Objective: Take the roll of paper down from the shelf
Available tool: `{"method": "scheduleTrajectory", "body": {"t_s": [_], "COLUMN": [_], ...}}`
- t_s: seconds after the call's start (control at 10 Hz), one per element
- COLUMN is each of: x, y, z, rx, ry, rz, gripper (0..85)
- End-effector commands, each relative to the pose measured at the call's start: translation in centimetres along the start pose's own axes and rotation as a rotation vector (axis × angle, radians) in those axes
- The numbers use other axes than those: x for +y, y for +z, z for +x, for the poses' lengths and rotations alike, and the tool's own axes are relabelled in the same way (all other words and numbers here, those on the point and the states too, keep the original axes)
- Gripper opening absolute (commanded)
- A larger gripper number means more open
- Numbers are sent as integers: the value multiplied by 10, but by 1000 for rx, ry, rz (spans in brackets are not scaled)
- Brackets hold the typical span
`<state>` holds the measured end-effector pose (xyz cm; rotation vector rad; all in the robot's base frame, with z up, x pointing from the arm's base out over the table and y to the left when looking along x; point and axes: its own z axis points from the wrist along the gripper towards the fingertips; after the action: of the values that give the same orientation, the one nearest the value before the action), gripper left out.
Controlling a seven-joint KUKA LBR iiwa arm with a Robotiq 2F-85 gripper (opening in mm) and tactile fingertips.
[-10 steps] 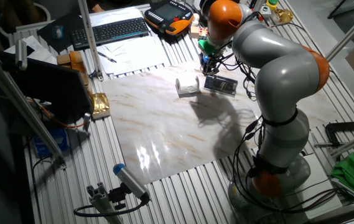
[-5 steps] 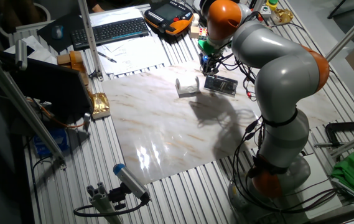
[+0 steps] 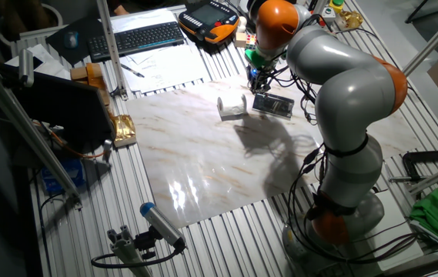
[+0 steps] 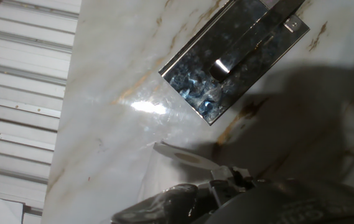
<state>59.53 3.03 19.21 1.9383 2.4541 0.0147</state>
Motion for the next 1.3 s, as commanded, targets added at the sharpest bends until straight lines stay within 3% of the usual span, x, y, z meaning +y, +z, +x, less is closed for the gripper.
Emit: {"method": "scheduleTrajectory", "body": {"t_s": [0.0,1.2], "x": [0,0], "y": [0,1], "z": [0,-1], "rx": [0,-8], "ry": [0,-2], "rz": [0,-6], "gripper": [7,7]}}
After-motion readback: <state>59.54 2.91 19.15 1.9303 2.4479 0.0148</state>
